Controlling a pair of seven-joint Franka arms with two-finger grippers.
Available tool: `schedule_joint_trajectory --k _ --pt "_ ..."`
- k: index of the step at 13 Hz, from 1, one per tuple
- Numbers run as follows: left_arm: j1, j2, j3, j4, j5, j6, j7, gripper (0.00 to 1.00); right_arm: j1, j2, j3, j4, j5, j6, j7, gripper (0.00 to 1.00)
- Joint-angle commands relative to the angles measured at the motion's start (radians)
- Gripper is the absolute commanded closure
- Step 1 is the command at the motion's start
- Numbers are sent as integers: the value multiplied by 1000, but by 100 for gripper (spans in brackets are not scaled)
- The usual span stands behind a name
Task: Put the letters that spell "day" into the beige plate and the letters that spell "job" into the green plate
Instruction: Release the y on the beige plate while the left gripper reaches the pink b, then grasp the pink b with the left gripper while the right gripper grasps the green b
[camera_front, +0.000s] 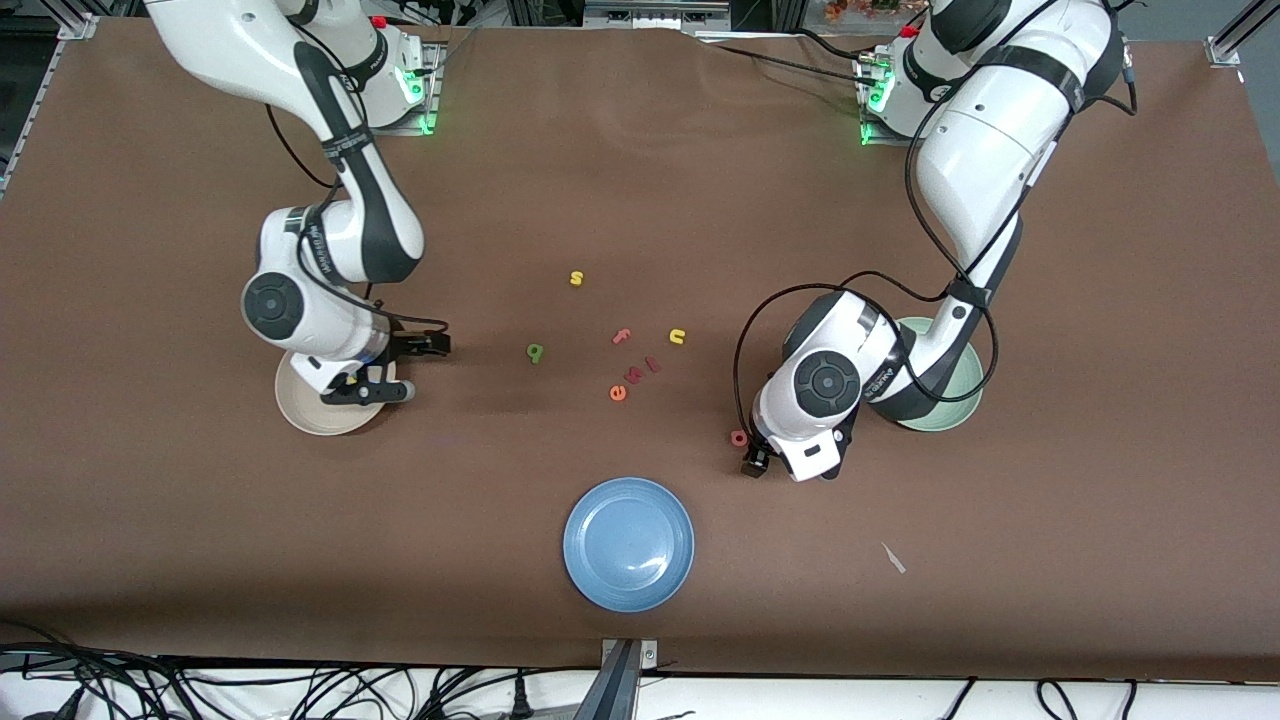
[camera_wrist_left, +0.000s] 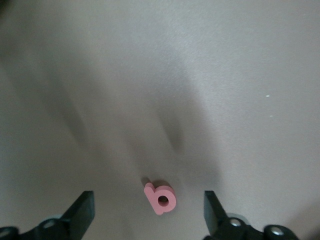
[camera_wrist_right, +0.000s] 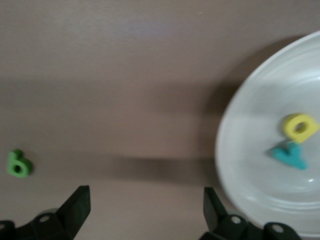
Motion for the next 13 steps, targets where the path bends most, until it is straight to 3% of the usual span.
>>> schedule_joint_trajectory --k 1,3,7,13 --pt "-12 27 6 24 16 4 -57 19 73 -2 3 -10 14 56 182 0" --pt "-18 31 6 23 13 21 -63 25 136 10 3 -7 12 96 321 0" --pt "-20 39 4 24 10 50 -101 25 210 56 5 -6 9 211 509 0" --pt "-24 65 4 23 15 101 -135 29 262 151 3 73 12 219 613 0"
